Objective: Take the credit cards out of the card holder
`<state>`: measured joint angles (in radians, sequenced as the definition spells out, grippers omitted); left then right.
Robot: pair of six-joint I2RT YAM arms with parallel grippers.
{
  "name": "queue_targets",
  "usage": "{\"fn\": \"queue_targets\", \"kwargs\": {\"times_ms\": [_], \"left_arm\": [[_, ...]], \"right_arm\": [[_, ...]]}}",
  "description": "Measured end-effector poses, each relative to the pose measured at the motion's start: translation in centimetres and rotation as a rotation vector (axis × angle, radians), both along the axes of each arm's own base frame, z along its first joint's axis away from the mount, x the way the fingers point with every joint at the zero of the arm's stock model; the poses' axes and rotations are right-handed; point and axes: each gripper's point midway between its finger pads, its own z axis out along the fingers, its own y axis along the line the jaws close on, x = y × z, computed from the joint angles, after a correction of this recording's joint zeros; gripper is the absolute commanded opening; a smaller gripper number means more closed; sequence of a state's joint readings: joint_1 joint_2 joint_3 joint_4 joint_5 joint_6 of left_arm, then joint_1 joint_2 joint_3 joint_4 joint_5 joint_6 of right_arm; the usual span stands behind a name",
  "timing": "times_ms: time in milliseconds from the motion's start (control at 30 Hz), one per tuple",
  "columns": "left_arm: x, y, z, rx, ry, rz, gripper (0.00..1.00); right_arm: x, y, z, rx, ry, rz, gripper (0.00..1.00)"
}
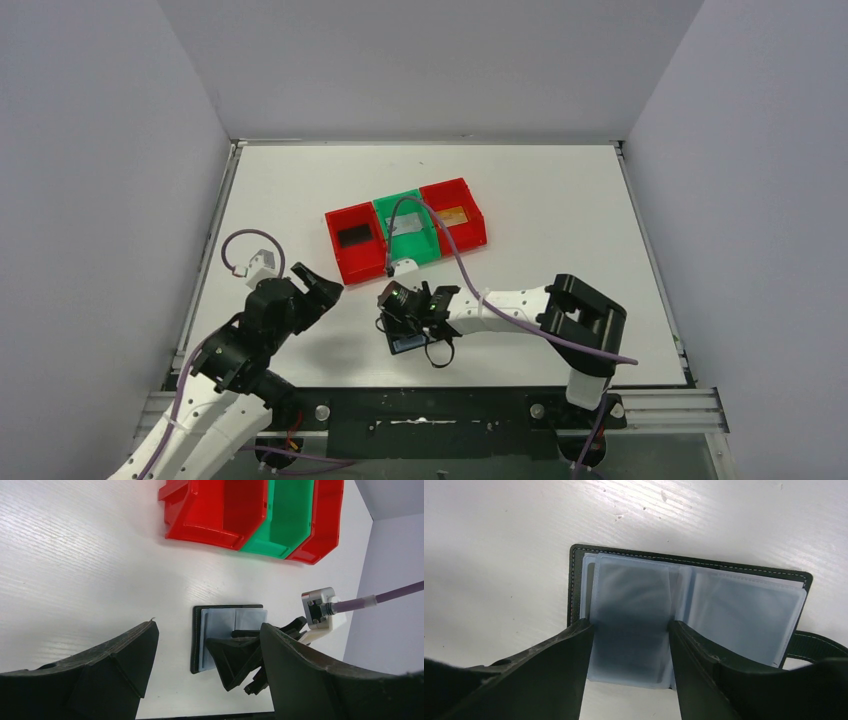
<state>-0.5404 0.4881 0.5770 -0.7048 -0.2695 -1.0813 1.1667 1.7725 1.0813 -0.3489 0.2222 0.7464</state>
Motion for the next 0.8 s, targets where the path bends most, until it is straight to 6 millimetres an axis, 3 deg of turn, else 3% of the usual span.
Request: {"fn": "queue_targets", "kwargs": {"times_ms": [400, 600, 800], "left_arm": [[0.1, -0.7, -0.8, -0.011, 0.025, -0.019, 0.74], [0.3, -1.9, -1.4, -0.030, 0.037, -0.068, 0.74], [0.7, -4.9, -3.2, -0.060, 0.083, -0.206, 0.73]], "right_arm": [[0.6, -0.2, -0.3, 0.008, 0.014, -0.028, 0.19], [0.7, -0.4, -0.3, 0.089, 0.045, -0.038, 0.20], [1.5, -1.8, 0.3, 0.281, 0.115, -0.088, 0.22]]}}
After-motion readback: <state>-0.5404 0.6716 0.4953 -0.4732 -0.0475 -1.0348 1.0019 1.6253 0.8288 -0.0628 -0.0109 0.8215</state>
